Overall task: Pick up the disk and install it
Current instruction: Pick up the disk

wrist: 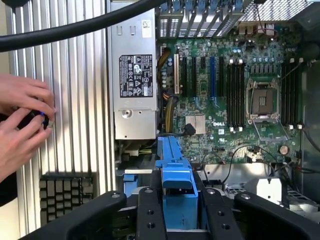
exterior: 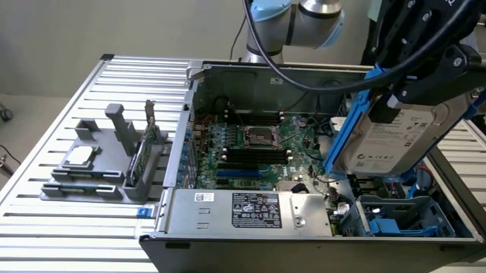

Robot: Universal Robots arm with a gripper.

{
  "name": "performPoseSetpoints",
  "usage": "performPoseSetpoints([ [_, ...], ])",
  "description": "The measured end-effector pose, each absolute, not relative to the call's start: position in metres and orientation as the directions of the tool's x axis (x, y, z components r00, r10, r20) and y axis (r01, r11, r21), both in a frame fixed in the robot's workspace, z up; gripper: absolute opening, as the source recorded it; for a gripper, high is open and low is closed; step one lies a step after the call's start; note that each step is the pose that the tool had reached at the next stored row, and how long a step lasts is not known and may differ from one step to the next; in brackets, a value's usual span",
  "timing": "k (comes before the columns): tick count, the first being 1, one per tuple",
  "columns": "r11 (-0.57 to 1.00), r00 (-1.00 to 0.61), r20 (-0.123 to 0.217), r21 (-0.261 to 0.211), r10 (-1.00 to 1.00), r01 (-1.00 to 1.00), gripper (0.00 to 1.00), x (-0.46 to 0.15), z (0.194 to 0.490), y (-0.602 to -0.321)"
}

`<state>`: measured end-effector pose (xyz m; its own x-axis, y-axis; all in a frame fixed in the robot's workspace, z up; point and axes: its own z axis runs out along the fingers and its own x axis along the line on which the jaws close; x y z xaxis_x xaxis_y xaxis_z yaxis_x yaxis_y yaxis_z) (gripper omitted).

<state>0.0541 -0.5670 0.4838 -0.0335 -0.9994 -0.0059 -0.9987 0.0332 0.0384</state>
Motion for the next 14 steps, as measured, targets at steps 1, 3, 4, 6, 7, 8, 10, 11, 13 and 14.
performPoseSetpoints([
  [1,0.033,-0.033,-0.006,0.038,-0.999,-0.999,0.33,0.057,0.484,-0.57],
  [3,0.033,-0.033,-0.006,0.038,-0.999,-0.999,0.33,0.062,0.483,-0.576],
  [4,0.033,-0.033,-0.006,0.038,-0.999,-0.999,0.33,0.064,0.483,-0.579],
  [6,0.033,-0.033,-0.006,0.038,-0.999,-0.999,0.33,0.07,0.481,-0.583],
  [7,0.033,-0.033,-0.006,0.038,-0.999,-0.999,0.33,0.073,0.48,-0.584],
  [8,0.033,-0.033,-0.006,0.038,-0.999,-0.999,0.33,0.078,0.478,-0.585],
  [10,0.033,-0.033,-0.004,0.038,-0.999,-0.999,0.33,0.087,0.474,-0.585],
  [11,0.033,-0.033,-0.003,0.038,-0.999,-0.999,0.33,0.092,0.472,-0.585],
  [13,0.033,-0.033,-0.001,0.038,-0.999,-0.999,0.33,0.101,0.469,-0.585],
  [14,0.033,-0.033,0.0,0.038,-0.999,-0.999,0.33,0.105,0.467,-0.585],
])
